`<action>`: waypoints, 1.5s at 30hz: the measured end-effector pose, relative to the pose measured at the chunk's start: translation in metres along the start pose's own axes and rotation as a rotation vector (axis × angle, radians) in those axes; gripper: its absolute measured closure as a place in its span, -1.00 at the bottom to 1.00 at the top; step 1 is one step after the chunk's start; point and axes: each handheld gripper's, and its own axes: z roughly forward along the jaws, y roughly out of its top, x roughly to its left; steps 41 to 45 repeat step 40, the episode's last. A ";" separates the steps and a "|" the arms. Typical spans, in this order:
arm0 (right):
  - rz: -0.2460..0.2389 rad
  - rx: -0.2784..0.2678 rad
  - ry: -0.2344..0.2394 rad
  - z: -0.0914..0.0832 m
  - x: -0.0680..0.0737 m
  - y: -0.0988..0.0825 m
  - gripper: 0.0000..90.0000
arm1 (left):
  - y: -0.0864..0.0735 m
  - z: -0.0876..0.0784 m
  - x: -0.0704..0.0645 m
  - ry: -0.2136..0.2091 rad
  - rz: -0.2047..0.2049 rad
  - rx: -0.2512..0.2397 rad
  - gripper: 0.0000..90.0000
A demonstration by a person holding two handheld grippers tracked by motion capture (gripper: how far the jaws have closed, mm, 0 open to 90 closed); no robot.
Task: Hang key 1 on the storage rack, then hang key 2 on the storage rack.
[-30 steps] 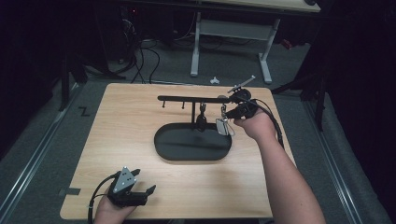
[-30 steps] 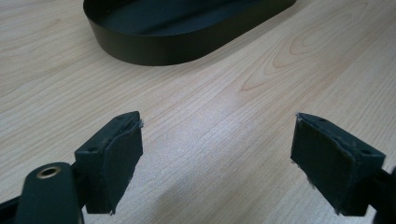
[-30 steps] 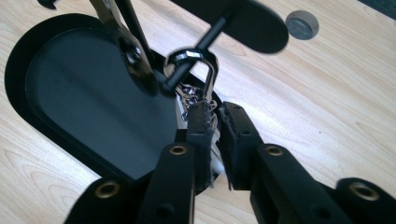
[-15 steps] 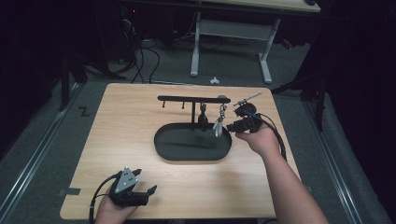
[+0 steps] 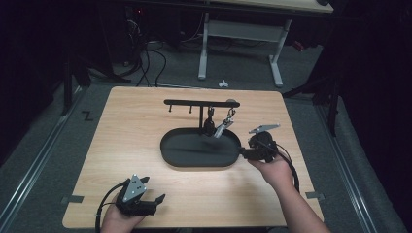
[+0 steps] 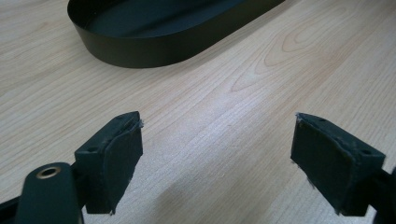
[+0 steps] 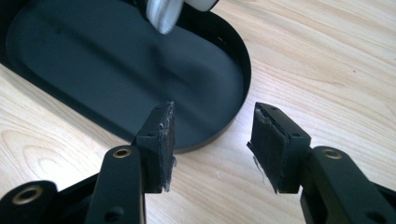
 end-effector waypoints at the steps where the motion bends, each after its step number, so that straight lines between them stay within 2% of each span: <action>1: -0.014 -0.014 -0.004 -0.001 0.000 -0.004 0.08 | 0.000 0.000 0.000 0.000 0.003 -0.002 -0.62; 5: -0.019 -0.074 -0.014 -0.005 0.003 -0.028 0.05 | 0.003 0.000 -0.001 -0.001 0.009 -0.011 -0.62; 8: -0.005 -0.124 -0.016 -0.007 0.004 -0.050 -0.01 | 0.006 0.002 0.000 -0.006 -0.001 -0.024 -0.62; 11: 0.000 -0.161 -0.025 -0.007 0.004 -0.072 -0.05 | 0.009 0.006 0.000 -0.005 0.007 -0.026 -0.62; 16: 0.026 -0.191 -0.043 -0.006 0.007 -0.104 -0.13 | 0.015 0.012 0.001 -0.014 0.000 -0.041 -0.62; 20: 0.019 -0.229 -0.081 -0.010 0.011 -0.125 -0.18 | 0.019 0.017 0.000 -0.028 0.003 -0.042 -0.62; 22: 0.042 -0.233 -0.068 -0.012 0.013 -0.134 -0.18 | 0.020 0.018 -0.002 -0.027 0.010 -0.045 -0.62; 25: 0.023 -0.223 -0.088 -0.014 0.015 -0.140 -0.18 | 0.022 0.019 -0.005 -0.030 0.021 -0.045 -0.62; 30: 0.037 -0.240 -0.103 -0.017 0.010 -0.139 -0.20 | 0.021 0.018 -0.006 -0.032 0.025 -0.043 -0.62; 35: 0.061 -0.253 -0.113 -0.017 0.006 -0.137 -0.20 | 0.018 0.015 -0.002 -0.029 0.002 -0.053 -0.62; 40: 0.066 -0.254 -0.119 -0.019 0.005 -0.139 -0.21 | 0.020 0.011 -0.002 -0.012 0.014 -0.059 -0.62; 45: 0.066 -0.254 -0.119 -0.019 0.005 -0.139 -0.21 | 0.020 0.011 -0.002 -0.012 0.014 -0.059 -0.62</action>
